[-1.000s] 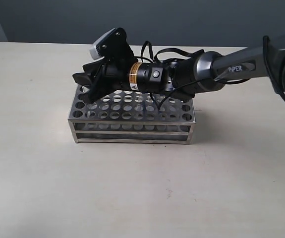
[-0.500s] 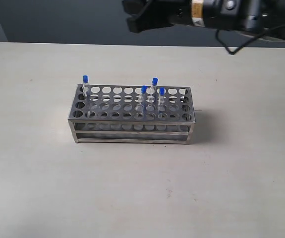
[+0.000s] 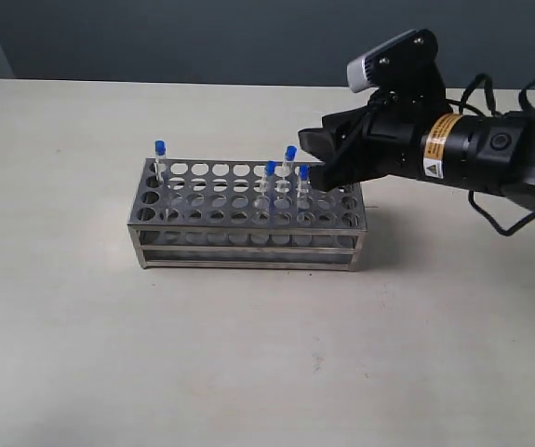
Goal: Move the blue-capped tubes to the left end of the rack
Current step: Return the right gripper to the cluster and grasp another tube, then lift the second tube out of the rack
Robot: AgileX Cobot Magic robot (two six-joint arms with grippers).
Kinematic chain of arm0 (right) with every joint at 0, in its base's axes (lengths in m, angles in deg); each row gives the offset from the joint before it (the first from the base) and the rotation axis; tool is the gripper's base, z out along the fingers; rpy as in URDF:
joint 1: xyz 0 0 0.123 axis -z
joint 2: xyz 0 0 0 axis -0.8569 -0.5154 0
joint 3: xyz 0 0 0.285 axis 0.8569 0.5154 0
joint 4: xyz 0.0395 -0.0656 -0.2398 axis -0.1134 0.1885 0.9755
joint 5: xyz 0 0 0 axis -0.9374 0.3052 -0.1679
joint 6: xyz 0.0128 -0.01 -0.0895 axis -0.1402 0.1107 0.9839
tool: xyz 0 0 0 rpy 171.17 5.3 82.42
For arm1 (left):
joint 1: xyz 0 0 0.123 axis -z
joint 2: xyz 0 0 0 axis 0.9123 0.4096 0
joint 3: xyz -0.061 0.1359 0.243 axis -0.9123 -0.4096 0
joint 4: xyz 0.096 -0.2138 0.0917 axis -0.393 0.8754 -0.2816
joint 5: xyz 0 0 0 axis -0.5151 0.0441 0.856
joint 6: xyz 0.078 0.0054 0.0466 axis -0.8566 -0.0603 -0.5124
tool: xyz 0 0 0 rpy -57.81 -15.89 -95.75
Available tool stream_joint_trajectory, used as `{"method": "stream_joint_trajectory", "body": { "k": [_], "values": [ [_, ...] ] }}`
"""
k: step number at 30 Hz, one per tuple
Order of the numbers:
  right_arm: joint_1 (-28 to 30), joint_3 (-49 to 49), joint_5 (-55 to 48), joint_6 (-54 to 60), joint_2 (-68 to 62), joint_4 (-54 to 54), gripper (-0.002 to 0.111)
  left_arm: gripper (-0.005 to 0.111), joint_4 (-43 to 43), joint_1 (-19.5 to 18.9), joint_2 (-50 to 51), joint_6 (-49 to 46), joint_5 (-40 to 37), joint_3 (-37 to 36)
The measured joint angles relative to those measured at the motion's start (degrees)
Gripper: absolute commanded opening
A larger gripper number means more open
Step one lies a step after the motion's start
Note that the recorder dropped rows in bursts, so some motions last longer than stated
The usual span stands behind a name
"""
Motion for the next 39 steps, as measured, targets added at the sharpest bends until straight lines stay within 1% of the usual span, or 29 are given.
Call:
{"method": "stream_joint_trajectory", "body": {
  "k": [5,12,24,25,27,31,32,39],
  "values": [
    [0.0,0.0,4.4,3.0,-5.1,-3.6,0.038,0.001,0.0,0.0,0.0,0.0,0.0,0.0],
    [0.0,0.0,6.8,7.8,-9.8,-10.0,0.038,0.001,0.0,0.0,0.0,0.0,0.0,0.0],
    [0.0,0.0,8.0,8.9,-12.2,-11.0,0.037,0.001,0.0,0.0,0.0,0.0,0.0,0.0],
    [0.0,0.0,8.0,8.9,-12.2,-11.1,0.036,0.001,0.0,0.0,0.0,0.0,0.0,0.0],
    [0.0,0.0,8.0,8.9,-12.3,-11.1,0.028,0.001,0.0,0.0,0.0,0.0,0.0,0.0],
    [0.0,0.0,8.0,8.9,-13.2,-11.2,0.003,0.001,0.0,0.0,0.0,0.0,0.0,0.0],
    [0.0,0.0,8.0,9.1,-13.5,-11.3,-0.001,0.001,0.0,0.0,0.0,0.0,0.0,0.0],
    [0.0,0.0,7.5,9.1,-12.4,-10.3,-0.001,0.001,0.0,0.0,0.0,0.0,0.0,0.0]
  ]
}}
